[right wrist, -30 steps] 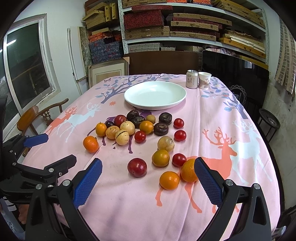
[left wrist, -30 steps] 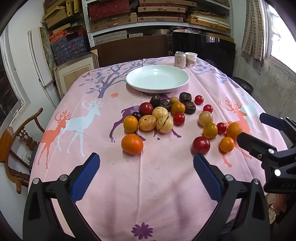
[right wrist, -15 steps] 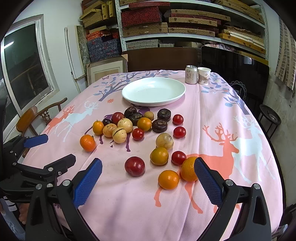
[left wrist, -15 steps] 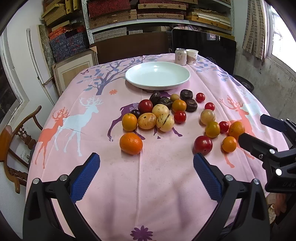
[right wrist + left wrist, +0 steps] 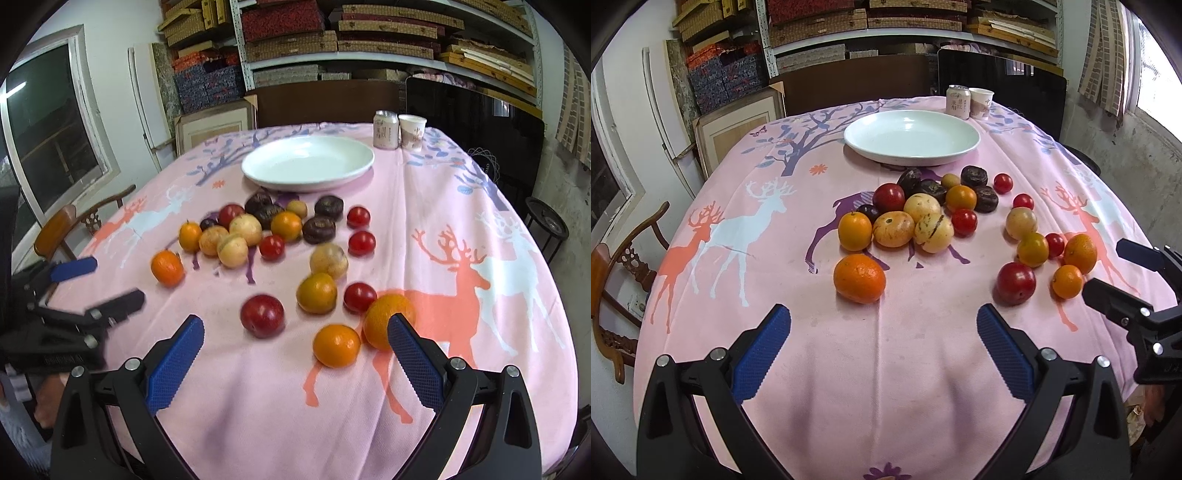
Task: Organize fruits
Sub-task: 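Close the left gripper on an orange while the right gripper grasps another orange, then carry both oranges onto the white plate and open both grippers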
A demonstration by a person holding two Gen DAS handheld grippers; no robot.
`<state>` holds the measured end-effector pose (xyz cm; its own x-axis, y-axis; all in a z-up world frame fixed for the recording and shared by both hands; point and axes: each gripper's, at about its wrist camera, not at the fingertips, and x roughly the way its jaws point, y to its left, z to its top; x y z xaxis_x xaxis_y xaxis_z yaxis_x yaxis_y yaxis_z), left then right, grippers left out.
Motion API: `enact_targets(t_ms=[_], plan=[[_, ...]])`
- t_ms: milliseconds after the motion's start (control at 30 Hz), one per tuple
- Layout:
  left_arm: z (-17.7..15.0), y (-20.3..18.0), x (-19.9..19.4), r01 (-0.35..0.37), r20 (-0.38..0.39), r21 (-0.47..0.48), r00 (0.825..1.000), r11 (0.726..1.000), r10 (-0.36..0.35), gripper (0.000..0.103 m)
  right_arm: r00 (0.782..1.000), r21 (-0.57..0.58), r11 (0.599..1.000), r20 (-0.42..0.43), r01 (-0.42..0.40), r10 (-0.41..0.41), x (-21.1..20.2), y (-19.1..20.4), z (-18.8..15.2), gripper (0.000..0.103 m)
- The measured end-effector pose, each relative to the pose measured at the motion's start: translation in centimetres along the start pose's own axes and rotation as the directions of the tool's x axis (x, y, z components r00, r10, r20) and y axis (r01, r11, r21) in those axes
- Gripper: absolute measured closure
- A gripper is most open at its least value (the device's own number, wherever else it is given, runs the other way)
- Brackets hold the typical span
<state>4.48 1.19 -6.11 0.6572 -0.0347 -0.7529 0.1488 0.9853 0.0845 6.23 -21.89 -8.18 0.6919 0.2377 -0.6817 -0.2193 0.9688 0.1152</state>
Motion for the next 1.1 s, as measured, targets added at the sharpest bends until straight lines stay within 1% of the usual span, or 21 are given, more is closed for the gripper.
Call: enact_targets(t_ms=[100, 200, 267, 333, 400, 467, 533, 567, 600, 633, 667, 700, 767, 833, 867, 967, 1000, 1100], plan=[[-0.6, 1.4, 1.6, 0.003, -0.019, -0.003, 1.000, 1.000, -0.003, 0.004, 0.999, 0.011, 1.000, -0.030, -0.011, 0.011, 1.0, -0.8, -1.1, 0.003], [-0.9, 2.7, 3.6, 0.031, -0.054, -0.008, 0.998, 0.999, -0.032, 0.004, 0.998, 0.039, 0.998, -0.045, -0.046, 0.048, 1.8, -2.0, -2.3, 0.003], [-0.6, 3.3, 4.8, 0.053, -0.066, -0.022, 0.996, 0.998, -0.055, 0.004, 0.996, 0.055, 0.996, -0.040, -0.076, 0.079, 2.1, -2.5, -2.9, 0.003], [-0.1, 3.7, 5.8, 0.071, -0.064, -0.033, 0.995, 0.997, -0.073, 0.004, 0.995, 0.052, 0.995, -0.028, -0.090, 0.092, 2.2, -2.7, -3.1, 0.003], [0.6, 3.9, 6.9, 0.065, -0.073, -0.039, 0.995, 0.997, -0.068, 0.004, 0.996, 0.042, 0.995, -0.001, -0.089, 0.089, 2.0, -2.9, -3.2, 0.003], [1.3, 3.7, 8.1, 0.078, -0.082, -0.045, 0.993, 0.996, -0.081, 0.004, 0.997, 0.032, 0.997, 0.032, -0.070, 0.069, 1.6, -3.2, -3.3, 0.003], [1.8, 3.5, 8.9, 0.092, -0.090, -0.050, 0.991, 0.995, -0.096, 0.004, 0.998, 0.032, 0.998, 0.028, -0.061, 0.060, 1.8, -3.7, -3.2, 0.006], [2.0, 3.4, 9.3, 0.097, -0.093, -0.050, 0.990, 0.994, -0.102, 0.005, 0.998, 0.038, 0.997, 0.018, -0.066, 0.065, 2.0, -3.9, -3.2, 0.016], [2.2, 3.1, 9.6, 0.101, -0.093, -0.047, 0.990, 0.994, -0.105, 0.011, 0.997, 0.047, 0.996, 0.007, -0.082, 0.082, 2.3, -4.1, -3.2, 0.028], [2.3, 2.8, 9.9, 0.104, -0.094, -0.038, 0.990, 0.994, -0.107, 0.017, 0.994, 0.062, 0.992, -0.007, -0.107, 0.108, 2.8, -4.3, -3.2, 0.034], [2.4, 2.5, 10.2, 0.112, -0.102, -0.026, 0.988, 0.993, -0.114, 0.029, 0.993, 0.071, 0.991, -0.011, -0.115, 0.117, 3.0, -4.5, -3.2, 0.038], [2.4, 2.3, 10.5, 0.117, -0.112, -0.020, 0.987, 0.993, -0.118, 0.035, 0.993, 0.065, 0.991, -0.003, -0.118, 0.119, 3.1, -4.3, -3.2, 0.039], [2.4, 2.0, 11.1, 0.116, -0.125, -0.011, 0.985, 0.993, -0.117, 0.042, 0.995, 0.038, 0.994, 0.002, -0.098, 0.098, 3.2, -3.8, -3.0, 0.039], [2.3, 2.0, 10.9, 0.123, -0.114, -0.011, 0.986, 0.992, -0.124, 0.042, 0.994, 0.016, 0.995, -0.019, -0.103, 0.104, 3.6, -3.3, -2.8, 0.041], [2.4, 2.0, 11.0, 0.131, -0.108, -0.015, 0.985, 0.991, -0.132, 0.043, 0.994, 0.010, 0.995, -0.028, -0.104, 0.104, 3.8, -3.1, -2.9, 0.048], [2.3, 2.6, 11.1, 0.139, -0.103, -0.040, 0.984, 0.990, -0.142, 0.049, 0.996, -0.004, 0.997, -0.031, -0.082, 0.082, 4.0, -2.8, -2.9, 0.055], [2.3, 3.1, 11.1, 0.154, -0.098, -0.063, 0.982, 0.986, -0.159, 0.052, 0.996, 0.000, 0.997, -0.032, -0.080, 0.080, 4.1, -2.9, -2.7, 0.059], [2.2, 3.9, 11.1, 0.179, -0.088, -0.107, 0.978, 0.978, -0.189, 0.057, 0.996, -0.002, 0.996, -0.041, -0.084, 0.084, 4.4, -3.1, -2.7, 0.063]])
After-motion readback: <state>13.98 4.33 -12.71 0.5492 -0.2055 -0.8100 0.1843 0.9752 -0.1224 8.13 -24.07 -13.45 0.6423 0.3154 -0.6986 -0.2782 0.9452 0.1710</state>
